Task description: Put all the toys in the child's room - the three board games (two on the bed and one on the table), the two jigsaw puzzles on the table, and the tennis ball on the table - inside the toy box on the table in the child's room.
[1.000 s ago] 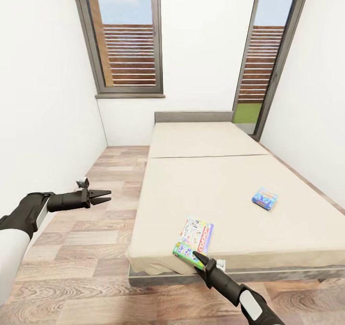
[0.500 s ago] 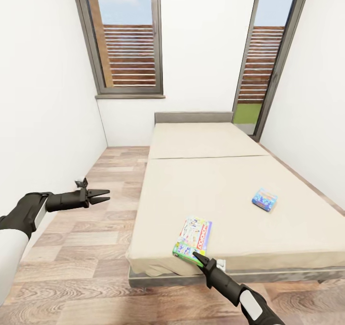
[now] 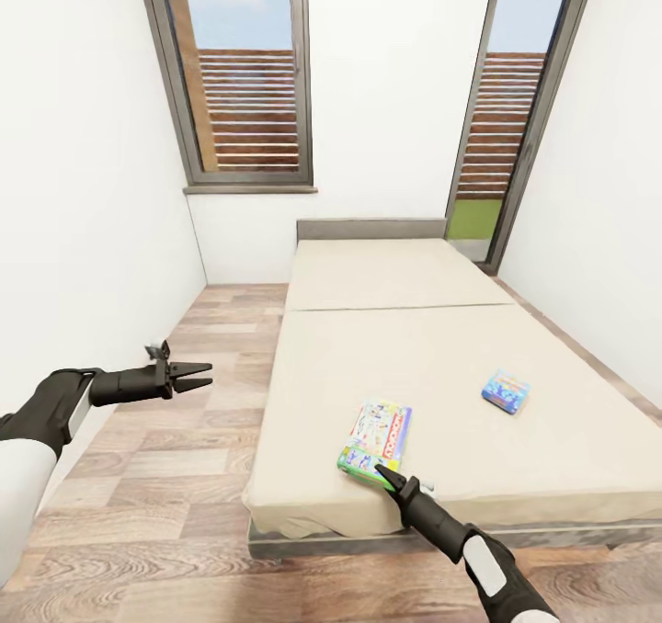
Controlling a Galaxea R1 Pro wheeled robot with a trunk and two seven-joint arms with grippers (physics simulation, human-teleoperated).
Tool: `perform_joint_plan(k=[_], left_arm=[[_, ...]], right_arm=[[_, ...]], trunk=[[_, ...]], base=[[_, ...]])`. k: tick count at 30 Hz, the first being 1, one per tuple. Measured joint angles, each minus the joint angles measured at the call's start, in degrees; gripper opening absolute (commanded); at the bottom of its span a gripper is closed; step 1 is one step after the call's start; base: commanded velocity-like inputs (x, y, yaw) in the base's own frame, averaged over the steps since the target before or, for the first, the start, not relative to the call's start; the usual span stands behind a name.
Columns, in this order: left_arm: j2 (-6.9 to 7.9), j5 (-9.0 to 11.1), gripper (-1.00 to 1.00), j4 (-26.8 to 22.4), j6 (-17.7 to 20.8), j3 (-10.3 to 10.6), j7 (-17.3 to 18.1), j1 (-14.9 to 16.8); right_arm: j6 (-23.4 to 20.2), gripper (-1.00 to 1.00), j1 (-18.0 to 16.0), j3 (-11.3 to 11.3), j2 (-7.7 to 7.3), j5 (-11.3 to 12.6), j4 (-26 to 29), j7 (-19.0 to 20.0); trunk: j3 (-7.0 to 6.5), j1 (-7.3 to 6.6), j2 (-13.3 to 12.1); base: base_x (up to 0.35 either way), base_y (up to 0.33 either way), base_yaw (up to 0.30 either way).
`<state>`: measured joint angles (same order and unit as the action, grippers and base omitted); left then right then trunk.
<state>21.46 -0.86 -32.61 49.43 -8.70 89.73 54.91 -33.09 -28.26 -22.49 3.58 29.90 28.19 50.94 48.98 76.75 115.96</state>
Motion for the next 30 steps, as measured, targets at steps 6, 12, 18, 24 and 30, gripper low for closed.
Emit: perform_joint_plan(k=[6,12,18,24,30], left_arm=[[-0.12,-0.05,1.00,0.00,0.14,0.02,-0.01,0.00],[-0.11,-0.03,1.00,0.01,0.23,0.01,-0.01,0.00],[-0.11,0.00,1.00,0.00,0.24,0.02,0.00,0.00],[-0.11,-0.02,1.00,0.00,0.94,0.01,0.00,0.00],[-0.29,-0.07,1.00,0.00,1.75,0.02,-0.01,0.00]], right_arm=[[-0.15,-1.00,-2.18,0.02,-0.11,0.19,0.61,0.03],[-0.26,-1.00,-4.88,0.02,0.55,0.45,1.30,-0.10],[-1.10,-1.00,-5.29,0.19,0.64,0.69,7.50,0.02],[-2.75,-1.00,-4.76,0.15,0.53,0.70,9.38,0.16],[-3.75,-1.00,-4.66,0.03,0.06,0.86,9.76,2.30]], trunk=[[-1.08,-1.32,-2.41],[-2.16,-2.64,-4.81],[-3.23,-3.95,-7.22],[-4.31,-5.27,-9.63],[-5.39,-6.59,-12.03]], base=[[0.000,0.000,0.000],[0.000,0.000,0.000],[0.000,0.000,0.000],[0.000,0.000,0.000],[0.000,0.000,0.000]])
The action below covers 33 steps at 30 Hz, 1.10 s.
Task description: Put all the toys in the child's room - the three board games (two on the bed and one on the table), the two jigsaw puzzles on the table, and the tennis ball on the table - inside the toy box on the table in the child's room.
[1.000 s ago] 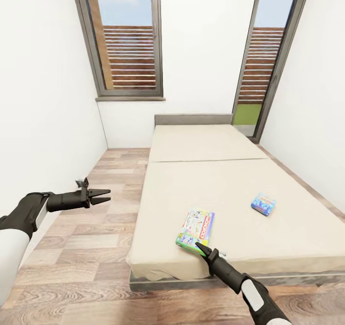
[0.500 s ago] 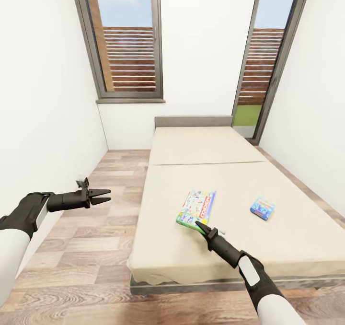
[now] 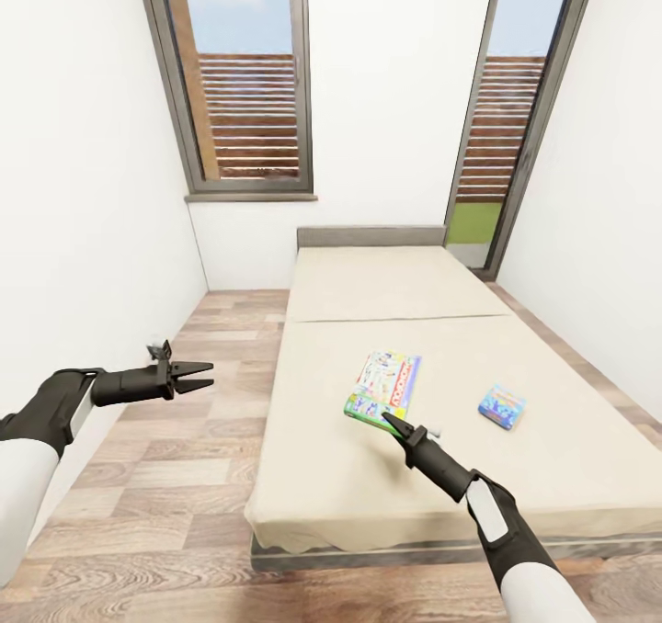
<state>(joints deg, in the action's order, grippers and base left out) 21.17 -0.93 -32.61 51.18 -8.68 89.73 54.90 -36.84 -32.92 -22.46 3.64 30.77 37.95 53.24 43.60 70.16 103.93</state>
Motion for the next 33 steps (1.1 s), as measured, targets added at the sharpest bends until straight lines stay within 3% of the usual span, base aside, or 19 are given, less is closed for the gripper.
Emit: perform_joint_plan(k=[10,17,20,24,26,33], left_arm=[[-2.23,-0.46,1.00,0.00,0.15,0.17,-0.02,0.00],[-2.20,-0.47,1.00,0.00,0.17,0.37,-0.02,0.00],[-2.14,-0.48,1.00,0.00,0.29,0.37,-0.02,0.00],[-2.11,-0.42,1.00,0.00,0.33,0.37,-0.02,0.00],[-2.09,-0.41,1.00,0.00,0.33,0.37,-0.02,0.00],[-2.17,-0.40,1.00,0.00,0.33,0.40,-0.02,0.00]], right_arm=[[-0.25,-1.00,0.17,-0.15,-0.66,-0.44,-0.11,4.37],[-0.15,-1.00,-0.07,0.18,-0.90,-1.43,0.08,3.97],[-1.23,-1.00,-0.29,0.24,-1.23,-2.82,0.09,3.35],[-3.64,-1.00,-0.71,0.18,-1.33,-8.28,0.09,2.34],[-3.99,-1.00,-0.83,0.10,-1.33,-9.91,0.10,2.20],[-4.39,-1.00,-0.53,0.13,-1.40,-11.57,3.87,2.17]], trunk=[[-1.79,-2.20,-4.01],[-3.05,-3.73,-6.82],[-3.59,-4.39,-8.02],[-4.31,-5.27,-9.63],[-4.67,-5.71,-10.43],[-5.93,-7.24,-13.24]], base=[[0.000,0.000,0.000],[0.000,0.000,0.000],[0.000,0.000,0.000],[0.000,0.000,0.000],[-0.040,0.000,0.000],[-0.150,0.000,0.000]])
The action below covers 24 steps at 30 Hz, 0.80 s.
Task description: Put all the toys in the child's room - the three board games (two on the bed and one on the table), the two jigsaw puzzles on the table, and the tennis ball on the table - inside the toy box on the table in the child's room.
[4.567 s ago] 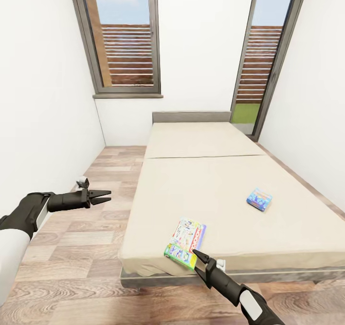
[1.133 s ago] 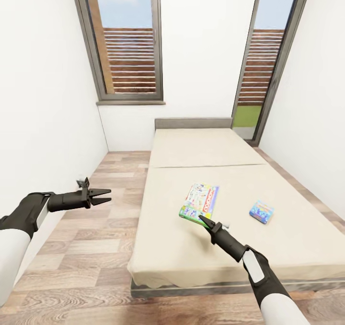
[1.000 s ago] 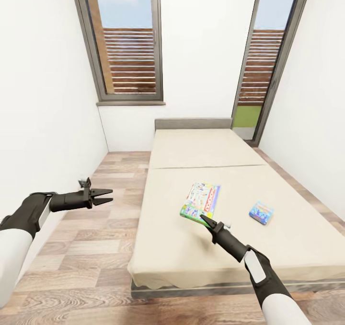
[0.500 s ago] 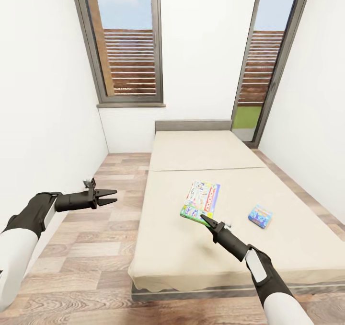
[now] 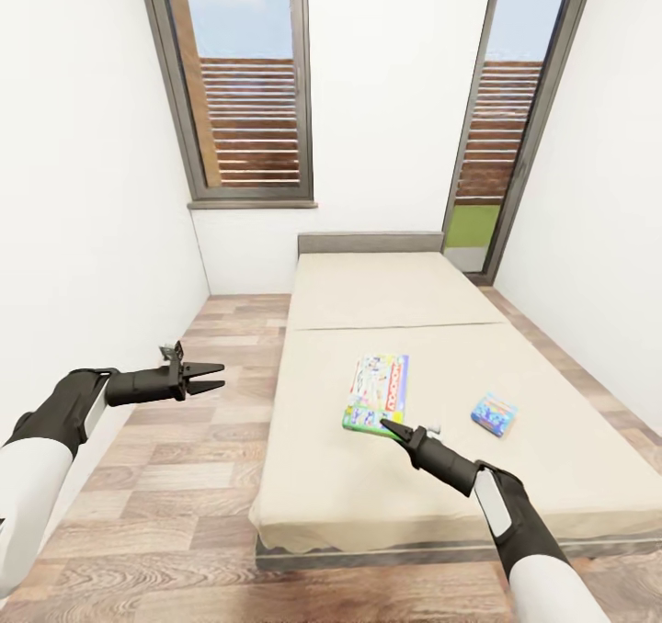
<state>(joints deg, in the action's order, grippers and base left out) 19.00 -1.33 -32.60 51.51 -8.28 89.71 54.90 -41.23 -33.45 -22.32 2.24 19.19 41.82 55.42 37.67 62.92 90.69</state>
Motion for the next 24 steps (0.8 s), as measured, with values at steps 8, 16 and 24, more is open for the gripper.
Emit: perform_joint_plan(k=[8,16,24], left_arm=[[-0.07,0.00,1.00,0.00,0.00,-0.04,0.00,0.00],[-0.11,0.00,1.00,0.00,-0.08,-0.11,0.00,0.00],[-0.09,0.00,1.00,0.00,-0.21,-0.05,0.00,0.00]], right_arm=[[0.53,-1.00,0.45,0.02,-0.01,-0.32,1.14,0.21],[0.53,-1.00,0.53,0.04,-0.06,-0.35,1.16,0.32],[0.48,-1.00,0.53,0.02,-0.06,-0.33,1.31,0.76]], trunk=[[-1.44,-1.77,-3.21],[-2.87,-3.52,-6.42],[-4.31,-5.28,-9.63]], base=[[-0.015,0.000,0.000],[0.000,0.000,0.000],[0.000,0.000,0.000]])
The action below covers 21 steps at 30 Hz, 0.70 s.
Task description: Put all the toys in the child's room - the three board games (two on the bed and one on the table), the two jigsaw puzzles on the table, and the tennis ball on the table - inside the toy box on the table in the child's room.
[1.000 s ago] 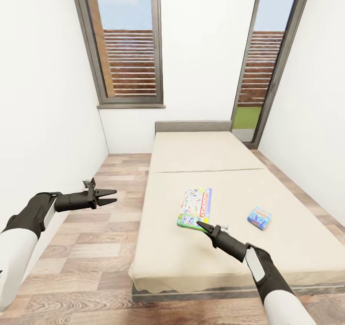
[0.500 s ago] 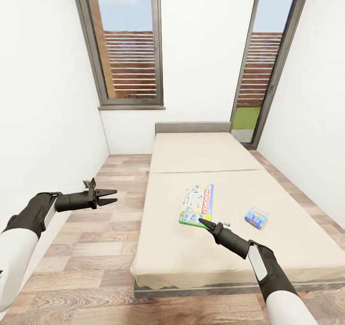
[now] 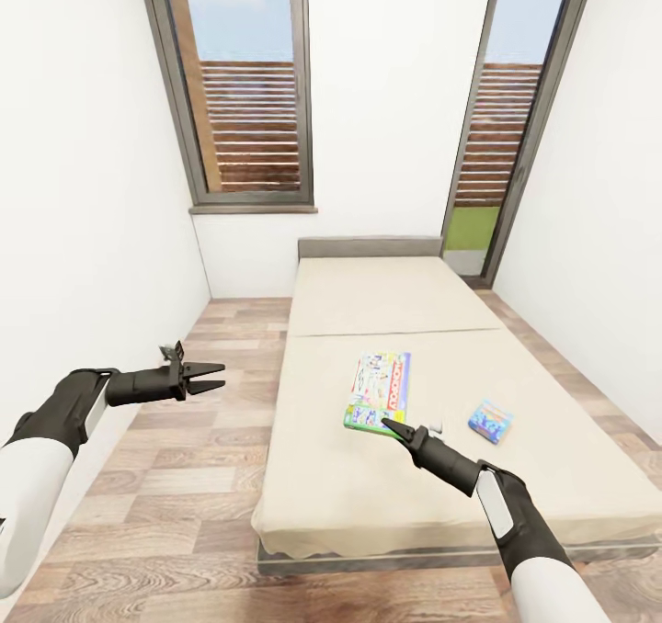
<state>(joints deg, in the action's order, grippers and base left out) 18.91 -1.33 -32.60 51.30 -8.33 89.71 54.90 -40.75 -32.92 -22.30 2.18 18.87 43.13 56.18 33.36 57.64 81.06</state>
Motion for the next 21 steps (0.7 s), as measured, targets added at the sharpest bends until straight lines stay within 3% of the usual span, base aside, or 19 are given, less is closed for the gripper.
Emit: perform_joint_plan(k=[7,21], left_arm=[[0.00,0.00,1.00,0.01,-0.05,0.02,0.00,0.01],[0.05,0.00,1.00,0.02,-0.27,0.02,-0.01,0.02]], right_arm=[[0.00,-1.00,0.02,0.00,0.05,-0.02,0.19,0.12],[0.11,-1.00,0.10,0.01,0.04,-0.12,0.21,0.22]], trunk=[[-1.29,-1.54,-2.81],[-4.18,-4.61,-8.43]], base=[[0.000,0.000,-0.049],[0.000,0.000,-0.256]])
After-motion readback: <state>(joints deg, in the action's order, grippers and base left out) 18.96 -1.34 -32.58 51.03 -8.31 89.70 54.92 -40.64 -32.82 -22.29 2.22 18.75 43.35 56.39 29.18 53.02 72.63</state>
